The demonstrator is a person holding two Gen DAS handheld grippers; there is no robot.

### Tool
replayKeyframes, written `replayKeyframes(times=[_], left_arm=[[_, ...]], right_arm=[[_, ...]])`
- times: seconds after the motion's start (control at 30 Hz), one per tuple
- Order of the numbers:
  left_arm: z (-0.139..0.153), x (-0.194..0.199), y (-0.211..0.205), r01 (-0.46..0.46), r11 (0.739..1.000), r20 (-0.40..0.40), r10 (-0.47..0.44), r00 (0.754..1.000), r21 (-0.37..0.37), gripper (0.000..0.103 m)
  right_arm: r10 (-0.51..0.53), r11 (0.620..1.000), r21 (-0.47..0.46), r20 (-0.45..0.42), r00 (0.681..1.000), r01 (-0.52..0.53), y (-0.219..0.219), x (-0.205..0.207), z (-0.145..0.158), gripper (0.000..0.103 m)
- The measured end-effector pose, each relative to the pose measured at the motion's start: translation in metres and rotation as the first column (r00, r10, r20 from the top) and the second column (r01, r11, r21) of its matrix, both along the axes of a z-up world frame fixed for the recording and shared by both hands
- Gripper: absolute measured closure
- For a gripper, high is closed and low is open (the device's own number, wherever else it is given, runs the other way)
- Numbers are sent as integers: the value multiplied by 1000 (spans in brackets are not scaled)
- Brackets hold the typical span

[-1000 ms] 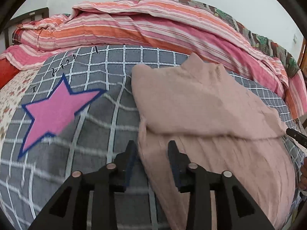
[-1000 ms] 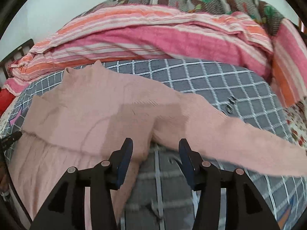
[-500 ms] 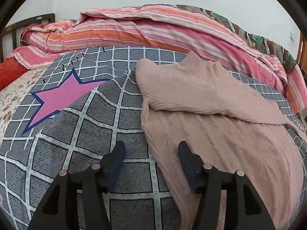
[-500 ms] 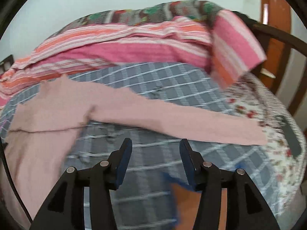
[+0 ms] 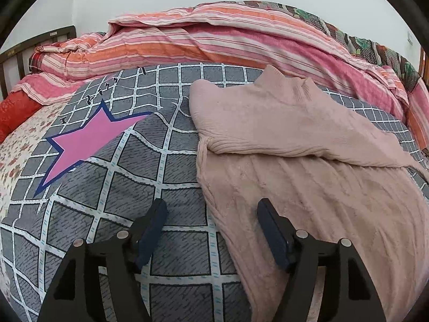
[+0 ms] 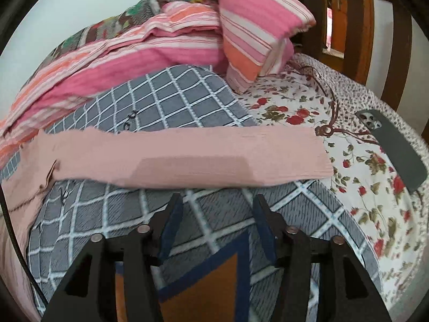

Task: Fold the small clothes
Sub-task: 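Move the right tool to the other sleeve cuff and grasp it, then lift the sleeve across the sweater body with the right tool and release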

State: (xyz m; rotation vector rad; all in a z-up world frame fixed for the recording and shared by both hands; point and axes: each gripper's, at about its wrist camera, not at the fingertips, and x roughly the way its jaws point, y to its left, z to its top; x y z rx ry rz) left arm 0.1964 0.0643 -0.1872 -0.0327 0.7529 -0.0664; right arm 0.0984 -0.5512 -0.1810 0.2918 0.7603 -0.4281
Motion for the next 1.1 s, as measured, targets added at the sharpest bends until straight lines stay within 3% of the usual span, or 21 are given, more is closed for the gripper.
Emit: replayKeyframes(times=[0.2, 0.33, 0.4, 0.43, 0.47, 0.53, 0.83, 1.1], left_arm=[[0, 1, 0, -7, 1000, -1, 7, 1000, 18, 32], [-1, 1, 0, -6, 1000, -1, 6, 1000, 19, 32], [-1, 1, 0, -6, 1000, -1, 6, 1000, 19, 32], [-1, 1, 0, -6, 1000, -1, 6, 1000, 18, 32], [-1, 1, 0, -6, 1000, -1, 6, 1000, 19, 32], [-1, 1, 0, -5, 1000, -1, 5, 1000, 18, 32], [0, 2, 3, 0, 1000, 2, 0, 1000, -9, 32], [7, -10, 12, -6, 999, 21, 7, 1000, -46, 32]], right_arm=[[-44, 981, 190, 68, 997, 31, -37, 0, -4, 41], [-61, 976, 214, 78, 995, 43, -46, 5, -3, 44], [-82, 983, 171, 67, 994, 70, -47, 9, -2, 61], [-85, 985, 156, 62, 994, 74, -47, 10, -1, 83], [-78, 987, 147, 61, 995, 69, -49, 12, -1, 91], [-79, 990, 126, 69, 995, 70, -47, 13, 3, 96], [21, 985, -171, 143, 990, 4, 36, 16, 81, 97], [198, 952, -269, 179, 964, -146, 163, 54, 148, 97]])
